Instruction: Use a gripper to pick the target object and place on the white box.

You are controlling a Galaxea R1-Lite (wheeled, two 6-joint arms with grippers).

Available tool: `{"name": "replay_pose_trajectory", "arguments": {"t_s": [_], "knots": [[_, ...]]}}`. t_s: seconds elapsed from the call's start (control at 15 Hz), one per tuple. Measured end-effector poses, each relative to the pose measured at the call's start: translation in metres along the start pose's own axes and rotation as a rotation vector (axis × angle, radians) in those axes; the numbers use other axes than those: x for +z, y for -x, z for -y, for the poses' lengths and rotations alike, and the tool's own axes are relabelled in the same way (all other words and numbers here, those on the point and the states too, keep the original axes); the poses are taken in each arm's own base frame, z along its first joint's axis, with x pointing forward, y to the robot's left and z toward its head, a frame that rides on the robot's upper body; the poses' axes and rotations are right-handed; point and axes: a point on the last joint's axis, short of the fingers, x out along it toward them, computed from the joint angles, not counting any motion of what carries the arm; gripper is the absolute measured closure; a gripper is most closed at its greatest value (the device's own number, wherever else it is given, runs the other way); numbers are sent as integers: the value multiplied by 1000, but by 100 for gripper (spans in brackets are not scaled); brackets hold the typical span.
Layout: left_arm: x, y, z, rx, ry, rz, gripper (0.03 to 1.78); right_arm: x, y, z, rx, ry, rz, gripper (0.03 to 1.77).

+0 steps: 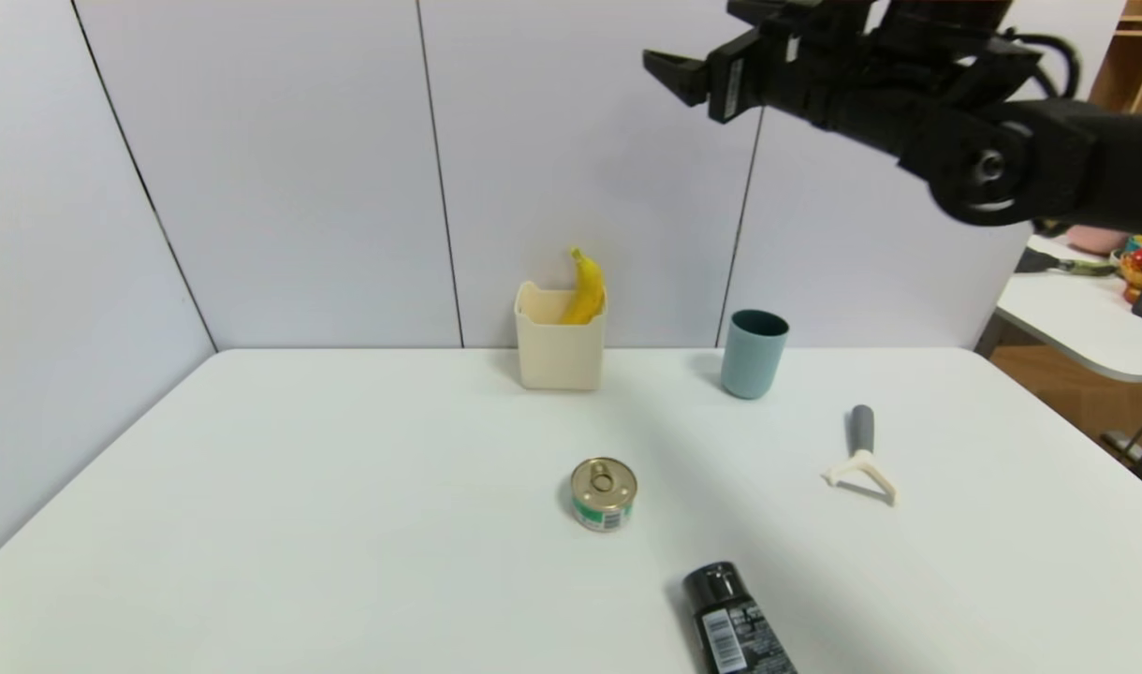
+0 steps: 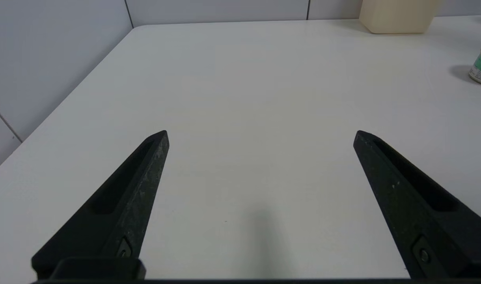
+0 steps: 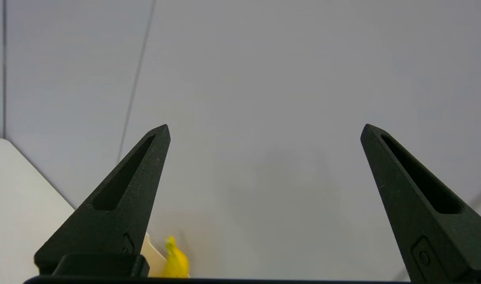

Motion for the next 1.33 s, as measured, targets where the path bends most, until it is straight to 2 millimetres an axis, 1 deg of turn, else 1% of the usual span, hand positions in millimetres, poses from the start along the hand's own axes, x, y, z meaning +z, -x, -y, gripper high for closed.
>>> {"name": "replay_pose_trajectory", "arguments": {"t_s": [0.13,0.27,0.33,0.47,0.53,0.67,0.73,0.87,1.0,1.2,1.33], "knots": [[0,0,0,0,0,0,12,15,32,25,-22,1,-133,12],[0,0,0,0,0,0,12,28,69,43,-41,-26,-283,11],[0,0,0,0,0,0,12,33,88,48,-52,-39,-350,11],[0,0,0,1,0,0,12,34,127,48,-67,-75,-491,11],[0,0,0,1,0,0,12,31,148,44,-70,-94,-553,11],[0,0,0,1,0,0,12,31,186,35,-87,-113,-615,11],[0,0,0,1,0,0,12,36,205,30,-104,-121,-617,11],[0,0,0,1,0,0,12,49,245,16,-147,-140,-583,11],[0,0,0,1,0,0,12,56,283,-2,-191,-151,-530,11],[0,0,0,0,0,0,12,58,339,-32,-254,-148,-431,11],[0,0,0,0,0,0,12,62,369,-49,-293,-152,-343,11]]}}
